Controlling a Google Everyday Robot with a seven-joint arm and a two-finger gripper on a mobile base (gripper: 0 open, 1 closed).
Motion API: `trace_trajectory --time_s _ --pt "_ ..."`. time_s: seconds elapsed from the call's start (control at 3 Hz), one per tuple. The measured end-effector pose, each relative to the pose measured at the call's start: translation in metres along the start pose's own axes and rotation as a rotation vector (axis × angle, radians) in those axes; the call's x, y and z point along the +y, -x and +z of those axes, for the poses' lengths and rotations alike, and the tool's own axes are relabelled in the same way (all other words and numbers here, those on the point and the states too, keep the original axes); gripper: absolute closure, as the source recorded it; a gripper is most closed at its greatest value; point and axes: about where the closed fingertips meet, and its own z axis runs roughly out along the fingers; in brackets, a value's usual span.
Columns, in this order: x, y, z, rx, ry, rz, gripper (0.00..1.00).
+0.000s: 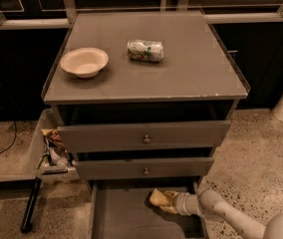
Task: Place sponge into bottom drawer
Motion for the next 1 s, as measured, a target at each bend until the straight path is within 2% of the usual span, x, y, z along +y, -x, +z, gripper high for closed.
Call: trace_trajectory --time_s 0.67,1.0 --pt "0.007 -0.011 0.037 -0.028 0.074 -0.015 1.00" --pt "0.006 -0.011 0.037 -0.029 0.075 -0.015 0.82"
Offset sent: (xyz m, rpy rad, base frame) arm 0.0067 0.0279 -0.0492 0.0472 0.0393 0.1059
